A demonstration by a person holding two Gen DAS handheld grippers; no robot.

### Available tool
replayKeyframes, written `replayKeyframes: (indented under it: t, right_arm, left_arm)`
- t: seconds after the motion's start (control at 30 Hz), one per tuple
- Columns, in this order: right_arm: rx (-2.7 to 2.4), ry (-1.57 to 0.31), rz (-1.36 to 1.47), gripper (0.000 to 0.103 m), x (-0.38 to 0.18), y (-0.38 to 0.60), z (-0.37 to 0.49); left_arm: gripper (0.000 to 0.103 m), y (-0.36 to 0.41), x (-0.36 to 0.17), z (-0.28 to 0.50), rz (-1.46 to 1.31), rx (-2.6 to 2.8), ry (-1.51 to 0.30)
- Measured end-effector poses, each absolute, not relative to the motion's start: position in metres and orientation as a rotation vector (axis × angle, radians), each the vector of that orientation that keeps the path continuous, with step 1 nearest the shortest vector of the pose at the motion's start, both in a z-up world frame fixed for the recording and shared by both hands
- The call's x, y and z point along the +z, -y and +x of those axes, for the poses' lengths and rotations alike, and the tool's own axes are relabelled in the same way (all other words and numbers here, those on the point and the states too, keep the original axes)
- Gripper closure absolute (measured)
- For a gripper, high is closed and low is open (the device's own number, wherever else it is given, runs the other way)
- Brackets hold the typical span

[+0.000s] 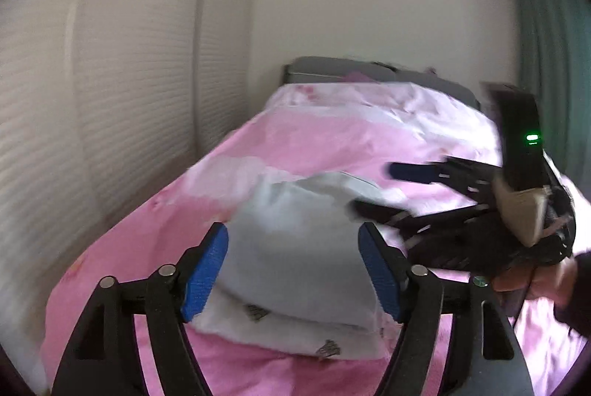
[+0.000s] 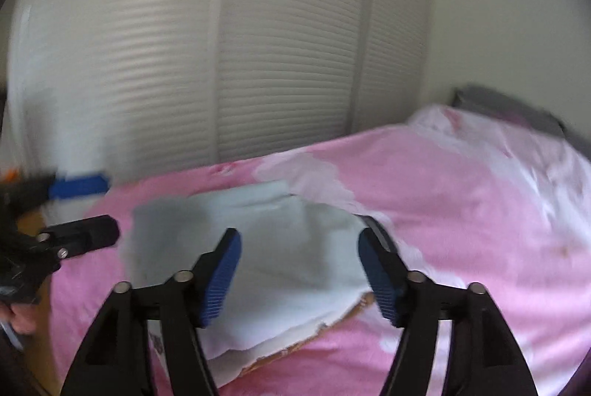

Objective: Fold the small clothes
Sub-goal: 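Lower the shirt onto the white clothes stack and open both tools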

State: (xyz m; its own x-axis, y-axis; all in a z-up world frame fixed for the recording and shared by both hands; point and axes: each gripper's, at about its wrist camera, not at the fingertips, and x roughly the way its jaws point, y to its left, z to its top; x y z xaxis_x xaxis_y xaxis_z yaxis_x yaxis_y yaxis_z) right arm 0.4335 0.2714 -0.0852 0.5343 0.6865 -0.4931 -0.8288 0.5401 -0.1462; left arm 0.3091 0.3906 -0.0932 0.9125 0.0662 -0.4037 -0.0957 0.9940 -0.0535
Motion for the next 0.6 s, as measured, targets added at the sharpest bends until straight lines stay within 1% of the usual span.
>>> replayKeyframes:
  t: [0.07, 0.1, 0.2, 0.27, 0.3, 0.37, 0.4, 0.43, 0.5, 0.6]
  right_arm:
    - [0.96, -0.448, -0.427, 0.034, -0.098, -0.28, 0.441]
    - [0.965, -0.461, -0.433, 0.034, -0.102, -0.281, 0.442]
    - [0.94, -0.497, -0.461, 0.034, -0.119, -0.285, 0.453]
    - [0.94, -0.522, -0.435, 0.028, -0.128, -0.283, 0.459]
    - [0.94, -0.532, -0.418, 0.022, -0.13, -0.282, 0.459]
    - [0.943, -0.57, -0.385, 0.019, -0.14, -0.281, 0.465]
    - [0.932, -0.585, -0.375, 0.015, -0.146, -0.282, 0.468]
    - [0.924, -0.592, -0.362, 0.013, -0.147, -0.283, 0.471]
    - [0.917, -0.596, -0.342, 0.013, -0.145, -0.283, 0.471]
    - [0.86, -0.53, -0.375, 0.013, -0.13, -0.278, 0.452]
  left_arm:
    - [0.028, -0.395, -0.103, 0.324, -0.075, 0.077, -0.452]
    - [0.024, -0.4, -0.109, 0.331, -0.095, 0.07, -0.479]
    - [0.022, -0.42, -0.129, 0.349, -0.157, 0.081, -0.542]
    - [0.022, -0.43, -0.142, 0.355, -0.187, 0.088, -0.576]
    - [0.021, -0.434, -0.146, 0.358, -0.193, 0.084, -0.571]
    - [0.019, -0.434, -0.152, 0.358, -0.189, 0.072, -0.569]
    - [0.017, -0.434, -0.154, 0.358, -0.187, 0.064, -0.57]
    - [0.016, -0.433, -0.155, 0.357, -0.183, 0.065, -0.571]
    - [0.016, -0.429, -0.154, 0.354, -0.166, 0.077, -0.572]
    - [0.016, -0.421, -0.138, 0.344, -0.137, 0.089, -0.556]
